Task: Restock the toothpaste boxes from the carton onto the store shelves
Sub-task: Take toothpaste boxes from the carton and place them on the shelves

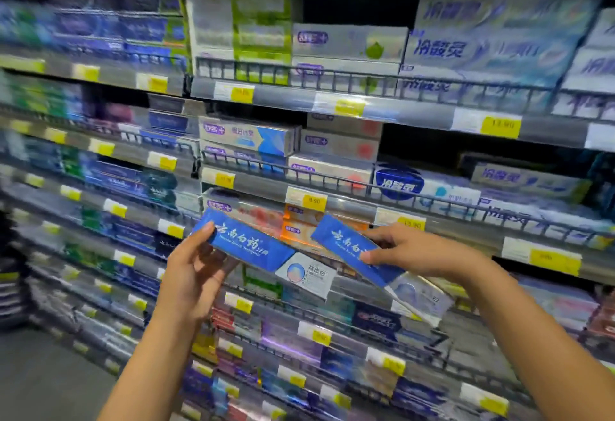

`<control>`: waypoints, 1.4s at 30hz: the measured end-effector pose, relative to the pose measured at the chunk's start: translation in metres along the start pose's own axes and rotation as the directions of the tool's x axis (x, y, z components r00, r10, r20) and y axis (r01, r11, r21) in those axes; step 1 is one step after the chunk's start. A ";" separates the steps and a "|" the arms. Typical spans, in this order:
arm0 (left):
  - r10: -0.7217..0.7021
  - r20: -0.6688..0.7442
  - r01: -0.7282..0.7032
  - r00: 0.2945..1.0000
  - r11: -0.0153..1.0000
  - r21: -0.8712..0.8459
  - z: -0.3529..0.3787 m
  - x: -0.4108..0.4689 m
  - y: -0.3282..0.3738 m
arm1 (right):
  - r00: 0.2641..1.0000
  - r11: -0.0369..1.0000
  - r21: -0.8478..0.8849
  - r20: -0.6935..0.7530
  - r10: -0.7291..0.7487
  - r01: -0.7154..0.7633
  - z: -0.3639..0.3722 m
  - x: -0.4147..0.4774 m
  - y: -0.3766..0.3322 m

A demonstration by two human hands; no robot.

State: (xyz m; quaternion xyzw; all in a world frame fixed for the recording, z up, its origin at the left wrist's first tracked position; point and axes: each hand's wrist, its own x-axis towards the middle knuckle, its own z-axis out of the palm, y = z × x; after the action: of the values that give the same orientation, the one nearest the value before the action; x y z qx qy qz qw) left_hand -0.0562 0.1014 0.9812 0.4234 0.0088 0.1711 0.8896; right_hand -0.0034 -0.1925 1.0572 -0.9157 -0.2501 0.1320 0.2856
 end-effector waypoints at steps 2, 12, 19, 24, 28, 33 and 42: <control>0.037 0.001 -0.037 0.999 0.999 -0.004 -0.015 0.010 0.018 | 0.999 0.998 -0.032 0.008 -0.044 0.044 0.002 0.020 -0.022; 0.120 -0.058 -0.126 0.991 0.986 -0.108 -0.124 0.091 0.108 | 0.985 0.979 -0.110 0.041 -0.169 0.173 0.040 0.152 -0.138; 0.087 -0.057 -0.095 0.995 0.982 -0.164 -0.208 0.167 0.172 | 0.993 0.980 -0.162 0.003 -0.115 0.114 0.073 0.260 -0.219; 0.072 -0.005 -0.072 0.997 0.980 -0.186 -0.245 0.215 0.203 | 0.995 0.973 -0.215 -0.037 -0.090 0.081 0.083 0.316 -0.258; 0.047 0.025 -0.040 0.999 0.978 -0.203 -0.265 0.254 0.209 | 0.993 0.945 -0.316 -0.057 -0.102 0.079 0.086 0.355 -0.282; 0.025 0.032 -0.019 0.999 0.983 -0.182 -0.270 0.299 0.203 | 0.980 0.895 -0.426 -0.078 -0.181 0.132 0.080 0.403 -0.295; 0.025 0.081 -0.009 0.996 0.983 -0.185 -0.281 0.374 0.204 | 0.950 0.799 -0.578 -0.124 -0.287 0.166 0.072 0.477 -0.313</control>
State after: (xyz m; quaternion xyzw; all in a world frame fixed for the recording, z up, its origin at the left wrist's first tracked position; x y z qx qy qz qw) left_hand 0.1901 0.5479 1.0040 0.3462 -0.0479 0.1610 0.9230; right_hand 0.2501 0.3177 1.1367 -0.9306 -0.3552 -0.0776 0.0422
